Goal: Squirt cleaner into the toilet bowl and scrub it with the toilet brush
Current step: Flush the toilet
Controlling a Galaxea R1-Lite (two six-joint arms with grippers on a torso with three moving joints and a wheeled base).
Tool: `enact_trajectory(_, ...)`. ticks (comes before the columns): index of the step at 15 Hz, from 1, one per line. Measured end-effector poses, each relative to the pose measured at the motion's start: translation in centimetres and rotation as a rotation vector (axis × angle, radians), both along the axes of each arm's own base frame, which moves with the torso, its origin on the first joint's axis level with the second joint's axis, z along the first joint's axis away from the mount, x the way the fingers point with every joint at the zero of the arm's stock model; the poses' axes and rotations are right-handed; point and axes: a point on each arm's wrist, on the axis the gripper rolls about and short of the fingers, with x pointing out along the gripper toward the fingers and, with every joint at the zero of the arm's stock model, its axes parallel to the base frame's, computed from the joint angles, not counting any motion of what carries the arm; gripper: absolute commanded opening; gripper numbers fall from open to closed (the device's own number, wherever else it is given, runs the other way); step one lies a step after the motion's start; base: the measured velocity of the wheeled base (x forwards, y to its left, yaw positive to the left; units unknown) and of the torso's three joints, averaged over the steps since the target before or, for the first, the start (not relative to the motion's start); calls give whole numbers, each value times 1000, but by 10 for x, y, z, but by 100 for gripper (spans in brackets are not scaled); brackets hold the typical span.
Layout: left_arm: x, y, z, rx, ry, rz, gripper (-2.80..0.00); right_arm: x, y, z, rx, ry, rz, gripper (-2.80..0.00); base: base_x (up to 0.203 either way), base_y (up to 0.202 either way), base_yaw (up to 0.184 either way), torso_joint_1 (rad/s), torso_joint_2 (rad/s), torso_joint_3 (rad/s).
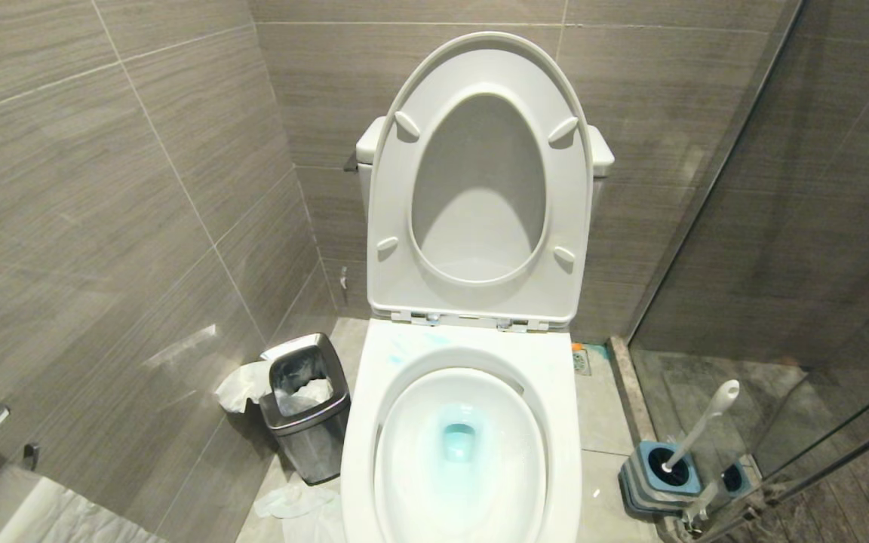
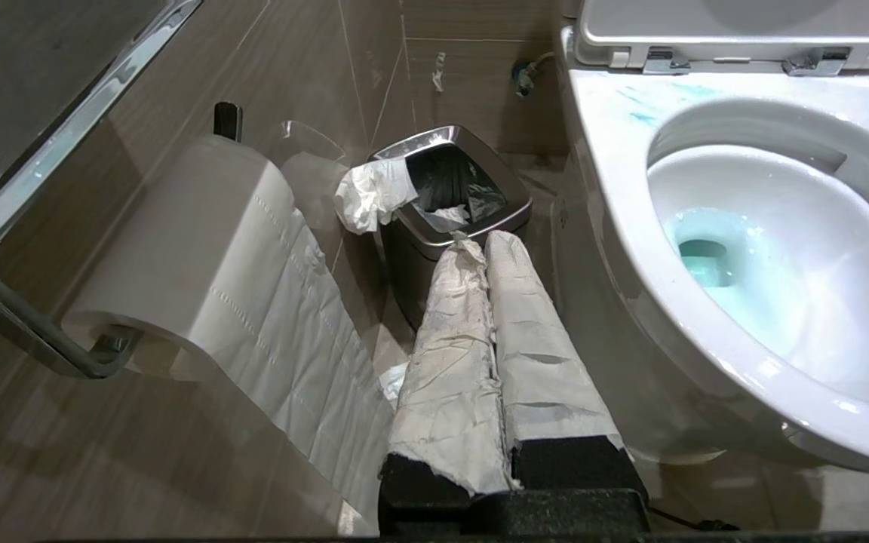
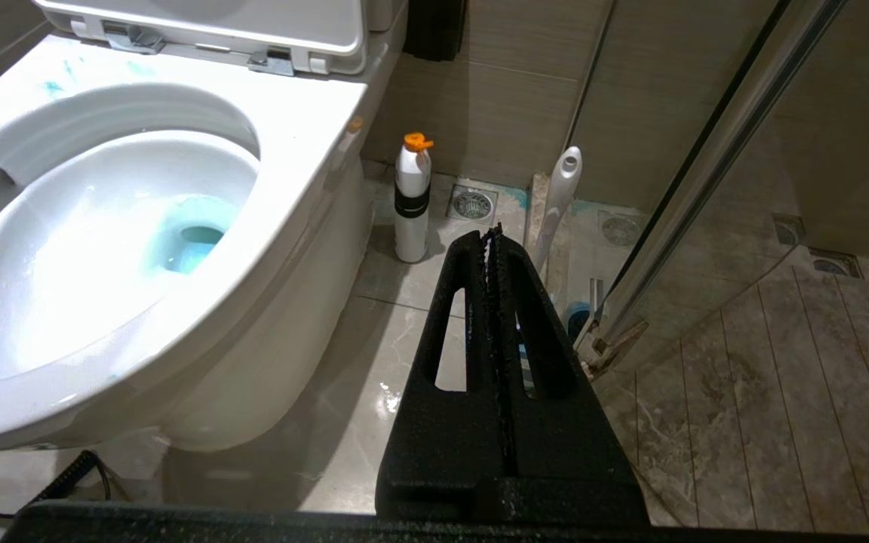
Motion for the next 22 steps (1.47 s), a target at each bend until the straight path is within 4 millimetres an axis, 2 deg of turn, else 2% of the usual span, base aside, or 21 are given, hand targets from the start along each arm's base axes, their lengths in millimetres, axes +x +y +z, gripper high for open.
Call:
enact_trajectory(2, -1, -1, 3, 48, -11, -25, -280, 0, 0, 0, 0, 0, 0, -280, 0, 0, 0, 0, 0, 0)
enact_trajectory(7, -11, -4, 49, 115, -109, -168, -280, 0, 0, 0, 0, 0, 0, -280, 0, 0, 0, 0, 0, 0)
enact_trajectory(9, -9, -4, 78, 119, -119, -171, -280, 0, 0, 0, 0, 0, 0, -280, 0, 0, 0, 0, 0, 0)
enact_trajectory(12, 3, -4, 145, 122, -149, -159, -280, 0, 0, 0, 0, 0, 0, -280, 0, 0, 0, 0, 0, 0)
enact_trajectory(14, 21, -4, 196, 123, -171, -138, -280, 0, 0, 0, 0, 0, 0, -280, 0, 0, 0, 0, 0, 0)
enact_trajectory(17, 62, -3, 266, 122, -210, -103, -280, 0, 0, 0, 0, 0, 0, -280, 0, 0, 0, 0, 0, 0)
enact_trajectory(19, 95, -3, 296, 112, -212, -100, -280, 0, 0, 0, -1, 0, 0, -280, 0, 0, 0, 0, 0, 0)
enact_trajectory(22, 148, -9, 329, 29, -211, -155, -280, 0, 0, 0, 0, 0, 1, -280, 0, 0, 0, 0, 0, 0)
